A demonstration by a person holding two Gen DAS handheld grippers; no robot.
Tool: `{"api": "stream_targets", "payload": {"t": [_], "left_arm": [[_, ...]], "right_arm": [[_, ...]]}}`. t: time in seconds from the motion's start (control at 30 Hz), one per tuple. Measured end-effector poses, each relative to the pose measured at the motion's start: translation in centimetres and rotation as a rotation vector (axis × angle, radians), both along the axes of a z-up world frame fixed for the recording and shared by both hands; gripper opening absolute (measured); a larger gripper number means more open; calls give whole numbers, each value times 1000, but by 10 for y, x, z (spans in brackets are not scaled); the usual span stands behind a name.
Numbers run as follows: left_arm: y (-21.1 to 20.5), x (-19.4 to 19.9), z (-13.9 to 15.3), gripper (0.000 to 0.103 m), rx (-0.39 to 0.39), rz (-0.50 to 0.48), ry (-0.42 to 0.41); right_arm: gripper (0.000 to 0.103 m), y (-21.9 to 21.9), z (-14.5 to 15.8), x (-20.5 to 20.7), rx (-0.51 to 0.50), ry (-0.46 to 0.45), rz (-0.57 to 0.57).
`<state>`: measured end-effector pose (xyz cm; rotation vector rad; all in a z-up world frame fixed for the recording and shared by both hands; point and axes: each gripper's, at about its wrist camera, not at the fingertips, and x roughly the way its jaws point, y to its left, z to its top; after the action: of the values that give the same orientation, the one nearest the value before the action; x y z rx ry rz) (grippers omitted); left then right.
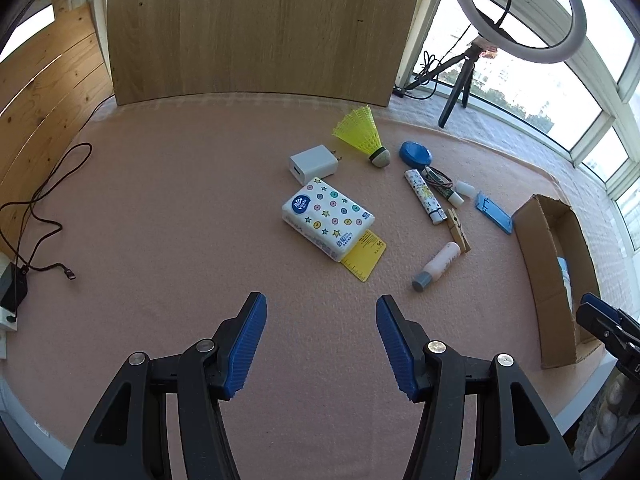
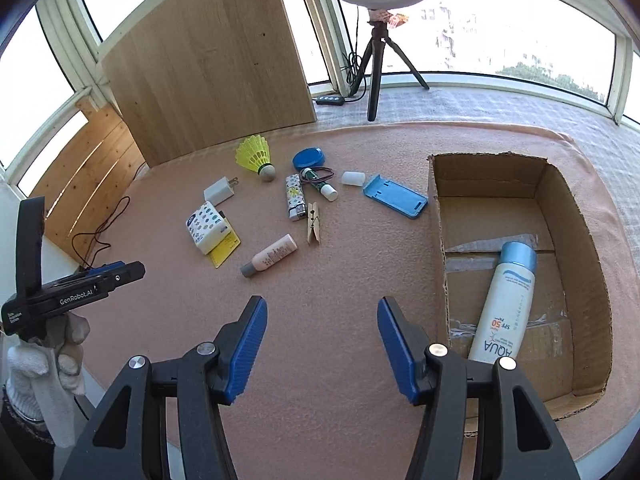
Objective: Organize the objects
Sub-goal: 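Open the right tool to release the bottle and withdraw from the box, then move the right tool to the polka-dot tissue pack and grasp it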
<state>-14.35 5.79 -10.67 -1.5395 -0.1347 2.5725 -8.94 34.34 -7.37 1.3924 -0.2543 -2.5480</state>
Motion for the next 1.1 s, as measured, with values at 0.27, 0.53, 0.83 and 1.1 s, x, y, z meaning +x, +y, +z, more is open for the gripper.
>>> {"api": "stream_targets", "payload": {"t": [0.27, 0.53, 0.83, 1.1], "left_arm": [[7, -71, -1, 61, -4, -61, -21], [50, -138, -42, 53, -96, -124, -100], [40, -152, -73, 51, -161, -128, -146], [5, -106, -74, 51, -65, -115, -152]], "right_arm": [[54, -26, -14, -27, -70, -83, -35], [53, -21, -27, -33, -115, -135, -82], [53, -12, -34, -39, -106, -159, -102], [53, -37, -42, -54, -102, -174, -33]]}}
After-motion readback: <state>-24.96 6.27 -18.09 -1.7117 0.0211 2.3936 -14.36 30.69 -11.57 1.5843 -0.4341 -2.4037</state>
